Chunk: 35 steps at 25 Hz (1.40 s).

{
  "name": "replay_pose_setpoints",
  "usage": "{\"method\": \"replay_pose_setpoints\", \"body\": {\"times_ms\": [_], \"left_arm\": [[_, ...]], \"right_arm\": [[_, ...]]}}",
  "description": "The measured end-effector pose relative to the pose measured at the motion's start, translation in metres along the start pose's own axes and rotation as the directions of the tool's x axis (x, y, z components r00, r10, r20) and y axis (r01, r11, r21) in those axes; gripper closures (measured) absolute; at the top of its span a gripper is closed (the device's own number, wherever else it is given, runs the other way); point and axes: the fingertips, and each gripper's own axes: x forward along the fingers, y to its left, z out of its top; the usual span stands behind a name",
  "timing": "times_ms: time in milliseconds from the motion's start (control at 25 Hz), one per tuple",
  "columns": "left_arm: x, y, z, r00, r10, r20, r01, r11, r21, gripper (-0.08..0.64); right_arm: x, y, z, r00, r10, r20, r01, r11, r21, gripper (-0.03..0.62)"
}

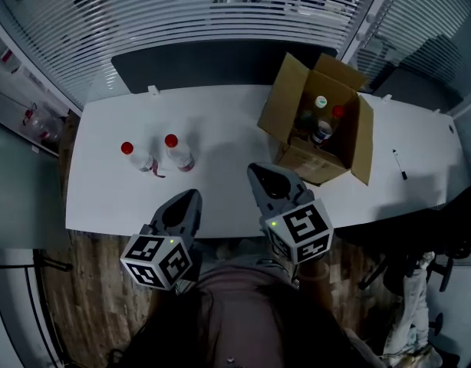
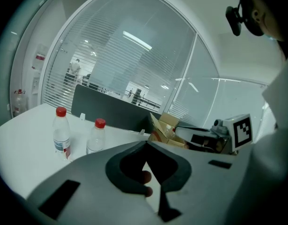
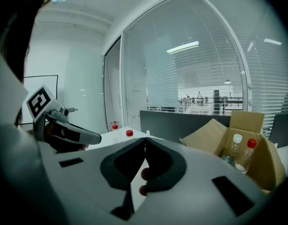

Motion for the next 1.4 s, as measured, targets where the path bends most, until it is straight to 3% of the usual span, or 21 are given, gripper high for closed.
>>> {"method": "replay_pose_setpoints", "body": {"times_ms": [400, 760, 1160, 1400], "left_arm": [[0.016, -0.023, -0.002, 1.0, -0.025, -0.008, 0.025, 1.0, 0.006, 0.552], [0.042, -0.049, -0.005, 0.993, -0.107, -0.054, 0.109, 0.993, 0.044, 0.552], [0.075, -0.095, -0.013, 0.962, -0.241, -0.125, 0.254, 0.962, 0.096, 0.552], [0.09, -0.116, -0.016, 0.939, -0.307, -0.155, 0.325, 0.939, 0.109, 0.552]], "right_arm": [[-0.017, -0.021, -0.007, 1.0, -0.018, -0.002, 0.018, 1.0, 0.021, 0.569], [-0.04, -0.05, -0.016, 0.994, -0.11, 0.008, 0.109, 0.991, 0.076, 0.569], [-0.087, -0.089, -0.027, 0.965, -0.263, 0.027, 0.255, 0.952, 0.168, 0.569], [-0.107, -0.108, -0.03, 0.94, -0.338, 0.035, 0.327, 0.928, 0.175, 0.569]]}}
